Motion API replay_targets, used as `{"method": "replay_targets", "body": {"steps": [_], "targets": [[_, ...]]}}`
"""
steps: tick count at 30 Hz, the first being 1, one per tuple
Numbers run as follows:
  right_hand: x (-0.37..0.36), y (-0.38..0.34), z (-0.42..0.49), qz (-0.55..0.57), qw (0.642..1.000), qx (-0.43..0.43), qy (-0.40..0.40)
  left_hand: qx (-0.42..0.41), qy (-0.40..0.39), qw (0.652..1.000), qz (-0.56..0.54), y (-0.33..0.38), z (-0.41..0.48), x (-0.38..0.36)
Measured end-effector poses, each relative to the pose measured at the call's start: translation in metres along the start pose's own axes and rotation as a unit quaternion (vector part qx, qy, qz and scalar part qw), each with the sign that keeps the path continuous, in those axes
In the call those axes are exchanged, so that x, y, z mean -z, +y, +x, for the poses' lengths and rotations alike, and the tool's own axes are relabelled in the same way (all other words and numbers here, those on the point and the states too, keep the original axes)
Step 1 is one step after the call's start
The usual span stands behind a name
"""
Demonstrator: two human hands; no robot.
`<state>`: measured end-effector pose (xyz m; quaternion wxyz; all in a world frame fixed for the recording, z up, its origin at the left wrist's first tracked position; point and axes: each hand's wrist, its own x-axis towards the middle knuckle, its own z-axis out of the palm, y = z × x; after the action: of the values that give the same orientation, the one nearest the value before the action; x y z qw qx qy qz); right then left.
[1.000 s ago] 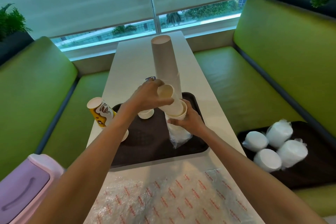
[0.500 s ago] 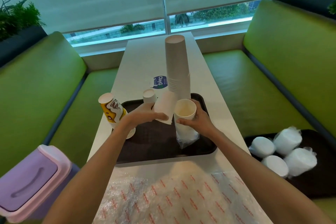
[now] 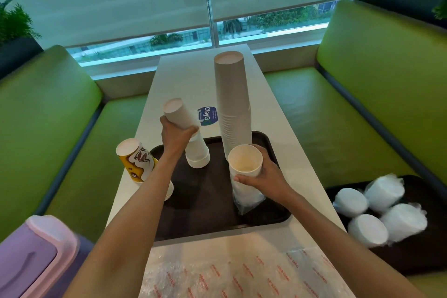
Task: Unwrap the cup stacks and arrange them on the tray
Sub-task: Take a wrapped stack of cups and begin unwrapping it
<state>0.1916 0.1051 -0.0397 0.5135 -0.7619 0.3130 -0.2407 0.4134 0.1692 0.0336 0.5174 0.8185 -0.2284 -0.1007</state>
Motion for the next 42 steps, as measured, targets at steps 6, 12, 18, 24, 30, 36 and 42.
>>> {"method": "replay_targets", "body": {"steps": [6, 12, 18, 24, 30, 36, 42], "targets": [[0.000, 0.004, 0.000, 0.002, 1.000, 0.000, 0.005, 0.018, -0.029, 0.998, 0.062, -0.028, 0.015, -0.019], [0.002, 0.002, 0.001, -0.003, 1.000, 0.005, 0.006, 0.055, -0.073, 0.994, 0.054, -0.048, 0.008, -0.023], [0.001, 0.002, -0.002, 0.029, 0.999, 0.005, 0.013, -0.085, 0.003, 0.996, 0.023, -0.014, -0.033, -0.010], [-0.006, 0.003, -0.005, 0.046, 0.998, 0.009, 0.030, -0.209, -0.221, 0.945, 0.124, 0.023, -0.068, -0.002], [-0.010, -0.001, -0.002, 0.030, 0.999, -0.020, 0.021, -0.254, -0.354, 0.853, 0.289, 0.040, -0.083, -0.021], [-0.008, -0.003, -0.003, 0.034, 0.999, -0.034, 0.016, -0.249, -0.361, 0.822, 0.363, 0.050, -0.087, -0.032], [-0.007, -0.003, -0.003, 0.023, 0.999, -0.041, 0.014, -0.266, -0.349, 0.812, 0.385, 0.055, -0.091, -0.032]]}}
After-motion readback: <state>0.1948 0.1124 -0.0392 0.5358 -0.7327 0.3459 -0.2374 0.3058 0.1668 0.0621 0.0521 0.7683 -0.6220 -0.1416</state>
